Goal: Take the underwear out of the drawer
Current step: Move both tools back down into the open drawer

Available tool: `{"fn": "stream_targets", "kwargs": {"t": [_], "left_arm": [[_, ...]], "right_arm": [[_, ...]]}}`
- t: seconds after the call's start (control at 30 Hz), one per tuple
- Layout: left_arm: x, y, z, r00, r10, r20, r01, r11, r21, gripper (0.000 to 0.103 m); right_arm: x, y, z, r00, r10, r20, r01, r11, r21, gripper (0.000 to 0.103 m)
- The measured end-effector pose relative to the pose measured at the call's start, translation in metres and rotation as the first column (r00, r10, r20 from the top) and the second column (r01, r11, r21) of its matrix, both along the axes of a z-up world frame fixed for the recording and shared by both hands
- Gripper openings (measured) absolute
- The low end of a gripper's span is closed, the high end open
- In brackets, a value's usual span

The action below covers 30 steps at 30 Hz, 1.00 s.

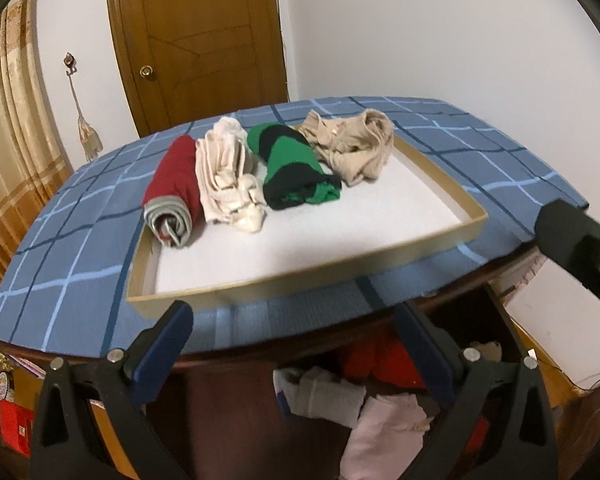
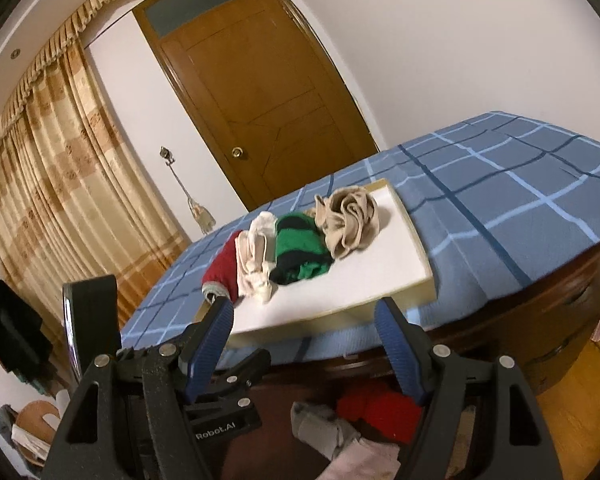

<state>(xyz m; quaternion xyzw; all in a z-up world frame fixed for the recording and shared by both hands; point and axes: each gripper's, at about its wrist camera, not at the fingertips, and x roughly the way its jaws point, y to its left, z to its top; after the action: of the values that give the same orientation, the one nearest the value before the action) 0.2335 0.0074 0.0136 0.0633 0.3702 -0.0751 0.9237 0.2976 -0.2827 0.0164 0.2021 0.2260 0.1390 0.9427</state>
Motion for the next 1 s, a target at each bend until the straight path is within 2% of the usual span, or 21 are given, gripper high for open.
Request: {"fn": "stream_targets", "kwargs": {"t": [0.13, 0.3, 0.47, 0.6, 0.77, 1.0], "left_arm": [[-0.008, -0.001, -0.006, 1.000, -0.012, -0.020, 0.012, 1.000, 0.001, 0.102], [-0.018, 0.000, -0.012, 0.999, -0.021, -0.044, 0.021, 1.000, 0.002, 0.102], [-0.030, 0.006, -0.022, 0.997, -0.030, -0.071, 0.031, 0.999, 0.012, 0.102], [-0.040, 0.017, -0.033, 0.994, -0.015, -0.110, 0.015, 1.000, 0.004, 0.102], [-0.053, 0.033, -0.055, 0.985, 0.001, -0.175, 0.000, 1.000, 0.005, 0.102], [-0.048, 0.045, -0.084, 0.962, 0.036, -0.269, -0.032, 0.999, 0.019, 0.102]], "right_arm": [[-0.010, 0.001, -0.003, 0.999, 0.042, -0.015, -0.041, 0.999, 0.006, 0.075], [-0.023, -0.003, -0.003, 0.993, 0.077, -0.085, -0.074, 0.997, 0.035, 0.075], [-0.042, -0.010, -0.007, 0.990, 0.082, -0.115, -0.085, 0.996, -0.016, 0.075], [-0.056, -0.023, -0.023, 0.988, 0.042, -0.149, -0.051, 0.997, -0.058, 0.075], [-0.066, -0.039, -0.051, 0.979, 0.009, -0.201, -0.023, 0.998, -0.066, 0.075], [-0.056, -0.036, -0.087, 0.949, 0.063, -0.310, -0.092, 0.993, -0.080, 0.075]]}}
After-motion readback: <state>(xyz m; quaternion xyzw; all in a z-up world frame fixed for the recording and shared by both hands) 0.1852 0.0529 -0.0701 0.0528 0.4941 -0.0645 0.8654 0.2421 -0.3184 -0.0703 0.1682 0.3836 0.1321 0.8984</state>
